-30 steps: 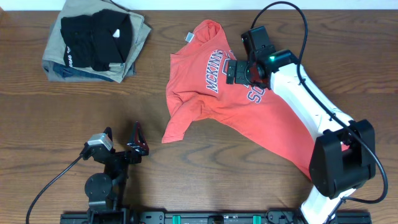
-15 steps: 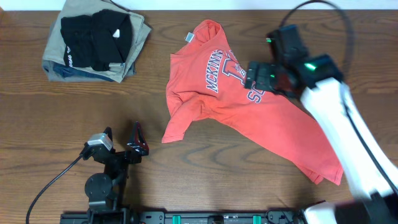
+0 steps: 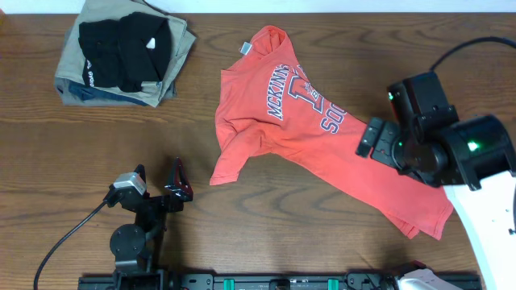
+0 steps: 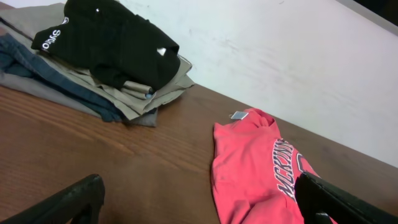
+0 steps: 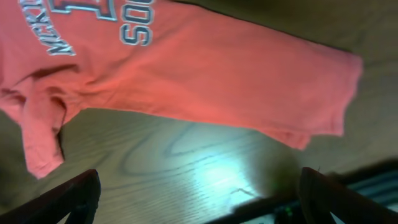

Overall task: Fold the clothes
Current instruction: 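Release the shirt and move the right gripper to its bottom hem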

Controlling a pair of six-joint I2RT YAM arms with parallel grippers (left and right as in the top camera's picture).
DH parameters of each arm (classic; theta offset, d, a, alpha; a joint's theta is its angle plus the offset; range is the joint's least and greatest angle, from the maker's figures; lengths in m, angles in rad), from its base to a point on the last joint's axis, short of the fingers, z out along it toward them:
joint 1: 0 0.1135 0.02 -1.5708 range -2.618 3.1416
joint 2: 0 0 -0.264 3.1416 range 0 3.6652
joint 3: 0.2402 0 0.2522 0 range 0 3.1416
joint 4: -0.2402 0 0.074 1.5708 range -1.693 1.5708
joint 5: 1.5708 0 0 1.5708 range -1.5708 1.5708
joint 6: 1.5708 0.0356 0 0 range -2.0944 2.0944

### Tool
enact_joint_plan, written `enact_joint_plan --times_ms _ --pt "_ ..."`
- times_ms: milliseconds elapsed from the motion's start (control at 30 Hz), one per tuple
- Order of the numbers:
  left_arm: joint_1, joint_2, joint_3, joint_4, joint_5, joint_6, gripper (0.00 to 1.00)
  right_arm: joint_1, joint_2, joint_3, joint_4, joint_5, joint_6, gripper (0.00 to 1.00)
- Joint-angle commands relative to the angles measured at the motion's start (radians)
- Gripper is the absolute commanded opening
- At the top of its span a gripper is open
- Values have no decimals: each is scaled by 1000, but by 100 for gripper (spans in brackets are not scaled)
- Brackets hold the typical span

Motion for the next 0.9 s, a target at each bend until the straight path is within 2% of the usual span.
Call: enact_joint_plan --times_ms 0,233,500,700,867 --pt "4 -6 -17 -33 14 -2 98 -5 -50 -2 -35 65 98 99" --pt "4 -6 -17 -33 14 -2 98 -42 -120 -2 -154 207 293 99" --pt "4 -6 -17 -33 14 -2 98 -189 -147 -11 -163 241 275 99" --pt "4 -6 -17 -33 14 -2 98 -382 -145 -80 -129 239 271 99" --pt "4 -6 -17 -33 14 -2 98 -577 -143 -222 -5 130 149 99"
